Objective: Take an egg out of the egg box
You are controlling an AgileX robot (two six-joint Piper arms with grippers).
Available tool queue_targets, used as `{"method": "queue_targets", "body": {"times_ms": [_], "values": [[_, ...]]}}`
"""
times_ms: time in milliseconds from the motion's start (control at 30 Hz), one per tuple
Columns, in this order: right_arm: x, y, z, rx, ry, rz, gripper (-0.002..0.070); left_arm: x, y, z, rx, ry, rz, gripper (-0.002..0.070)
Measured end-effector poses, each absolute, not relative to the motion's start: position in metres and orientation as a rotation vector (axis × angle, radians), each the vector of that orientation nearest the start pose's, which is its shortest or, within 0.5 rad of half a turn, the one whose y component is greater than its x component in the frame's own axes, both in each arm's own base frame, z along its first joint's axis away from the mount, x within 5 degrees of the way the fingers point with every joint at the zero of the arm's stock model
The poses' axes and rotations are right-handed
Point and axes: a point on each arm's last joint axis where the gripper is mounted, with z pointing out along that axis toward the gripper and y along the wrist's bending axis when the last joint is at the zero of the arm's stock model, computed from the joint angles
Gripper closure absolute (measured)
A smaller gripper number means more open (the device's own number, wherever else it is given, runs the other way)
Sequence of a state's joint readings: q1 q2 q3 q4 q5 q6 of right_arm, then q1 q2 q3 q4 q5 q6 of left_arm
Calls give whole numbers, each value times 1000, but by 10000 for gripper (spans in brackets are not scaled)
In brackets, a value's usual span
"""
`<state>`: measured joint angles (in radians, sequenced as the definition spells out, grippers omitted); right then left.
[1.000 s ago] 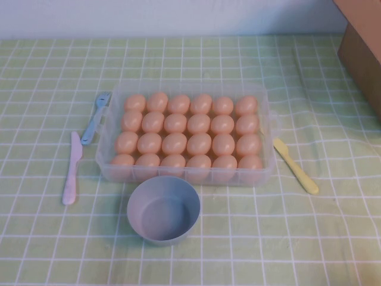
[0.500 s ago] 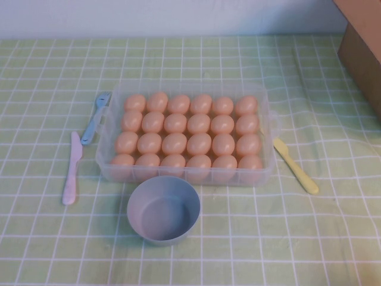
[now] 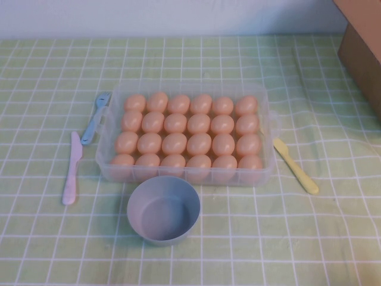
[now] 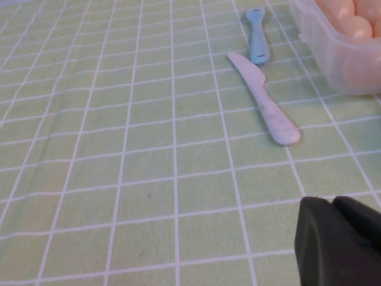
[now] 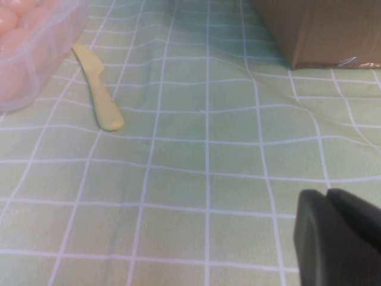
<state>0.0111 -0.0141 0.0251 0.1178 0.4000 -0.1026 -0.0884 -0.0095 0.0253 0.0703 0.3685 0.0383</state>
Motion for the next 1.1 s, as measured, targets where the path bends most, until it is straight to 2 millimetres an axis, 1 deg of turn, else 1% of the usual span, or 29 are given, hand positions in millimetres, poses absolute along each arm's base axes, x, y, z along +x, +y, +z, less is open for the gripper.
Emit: {"method": "queue_targets", "body": {"times_ms": [433,500,600,800,867,933,1100], "values": [[52,5,170,-36,1892,55,694,53,-2,172,162,1858,34,680],[52,5,170,-36,1892,55,694,53,-3,173,148,1848,13,680],[52,5,170,-36,1892,55,694,54,-5,177,91,1814,-64,680],[52,5,170,-36,1892,55,694,55,-11,188,-192,1695,-396,680],[52,5,170,-36,1892,55,694,55,-11,191,-259,1660,-470,680],[52,5,170,-36,1892,55,694,56,-11,193,-293,1631,-502,680],[52,5,170,-36,1892,55,694,56,-9,197,-315,1580,-511,680]]}}
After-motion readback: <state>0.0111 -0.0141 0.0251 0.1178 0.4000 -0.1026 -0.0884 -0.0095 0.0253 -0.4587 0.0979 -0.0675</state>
